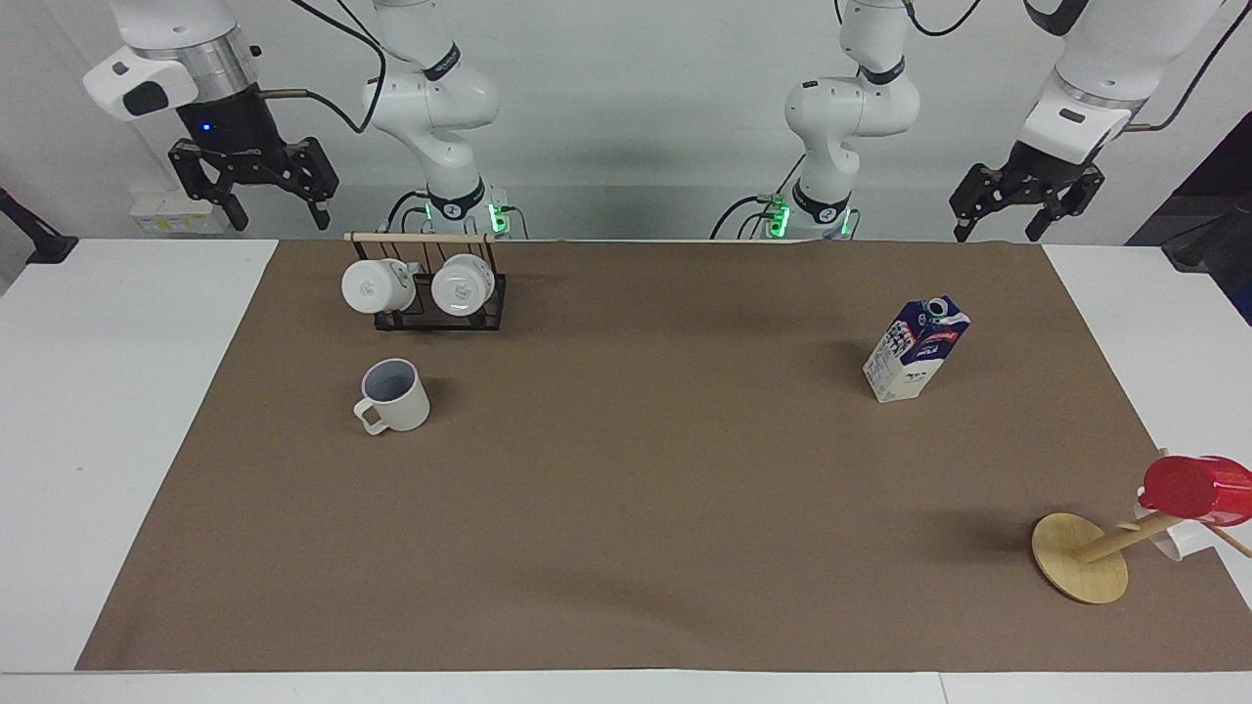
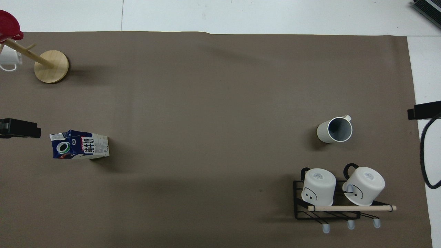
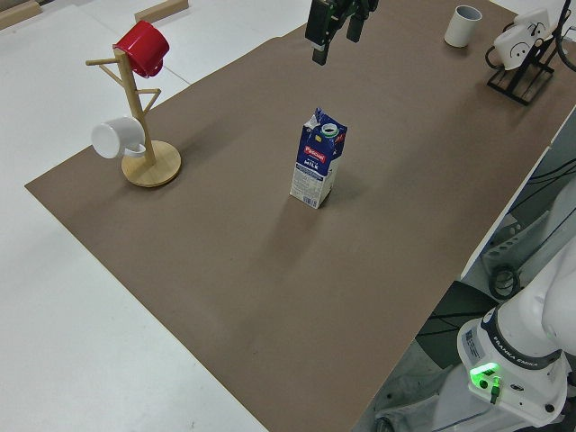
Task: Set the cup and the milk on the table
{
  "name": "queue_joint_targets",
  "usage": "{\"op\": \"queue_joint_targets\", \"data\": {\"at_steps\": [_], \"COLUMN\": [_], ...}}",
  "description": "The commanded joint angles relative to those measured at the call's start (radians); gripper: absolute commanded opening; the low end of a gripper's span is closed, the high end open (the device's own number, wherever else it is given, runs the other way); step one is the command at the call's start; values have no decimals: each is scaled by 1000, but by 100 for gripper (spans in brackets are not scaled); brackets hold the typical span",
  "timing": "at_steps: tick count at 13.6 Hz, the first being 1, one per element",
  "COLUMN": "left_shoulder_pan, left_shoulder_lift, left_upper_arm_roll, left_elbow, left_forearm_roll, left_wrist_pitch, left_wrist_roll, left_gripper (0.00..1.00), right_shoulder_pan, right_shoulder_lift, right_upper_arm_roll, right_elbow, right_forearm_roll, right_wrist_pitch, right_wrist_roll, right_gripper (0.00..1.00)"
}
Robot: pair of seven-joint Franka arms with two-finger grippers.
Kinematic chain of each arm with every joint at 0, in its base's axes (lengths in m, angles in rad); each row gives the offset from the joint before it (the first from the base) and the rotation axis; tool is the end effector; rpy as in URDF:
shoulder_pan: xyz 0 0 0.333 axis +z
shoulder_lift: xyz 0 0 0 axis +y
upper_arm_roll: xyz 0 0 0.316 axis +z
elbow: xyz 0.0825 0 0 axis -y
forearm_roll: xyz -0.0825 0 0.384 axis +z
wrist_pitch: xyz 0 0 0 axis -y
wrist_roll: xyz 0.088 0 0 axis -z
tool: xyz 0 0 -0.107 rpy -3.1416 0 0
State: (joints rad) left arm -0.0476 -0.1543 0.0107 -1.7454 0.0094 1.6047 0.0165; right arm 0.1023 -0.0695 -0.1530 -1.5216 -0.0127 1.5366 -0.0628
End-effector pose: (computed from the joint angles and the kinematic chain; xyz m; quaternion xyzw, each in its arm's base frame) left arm 0.5077 -0.0173 0.6268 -0.9996 0.0269 -0.0068 0.0038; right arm 0.5280 -0.0317 0.6817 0.9991 0.0055 0.0417 0.0034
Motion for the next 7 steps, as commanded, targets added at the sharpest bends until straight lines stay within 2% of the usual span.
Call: {"op": "queue_joint_targets", "data": {"at_steps": [1,7], "left_shoulder_pan": [-3,-1], "left_shoulder_lift": [-11,-13], "left_upper_arm_roll": [3,3], "left_elbow": [-42,-100], "left_forearm_roll": [14,14], "left_wrist_pitch": [30,58], "left_wrist_roll": [-3,-1], "left_gripper": [100,100], "right_shoulder_pan": [-10,-10], "right_shoulder_lift": [-15,-15], "right_upper_arm_roll": [6,6], "right_elbow": [-18,-18], "right_forearm_roll": [3,3], "right_wrist_pitch": [4,4], "right_wrist_roll": [-20,-20], "right_gripper": [100,100]}}
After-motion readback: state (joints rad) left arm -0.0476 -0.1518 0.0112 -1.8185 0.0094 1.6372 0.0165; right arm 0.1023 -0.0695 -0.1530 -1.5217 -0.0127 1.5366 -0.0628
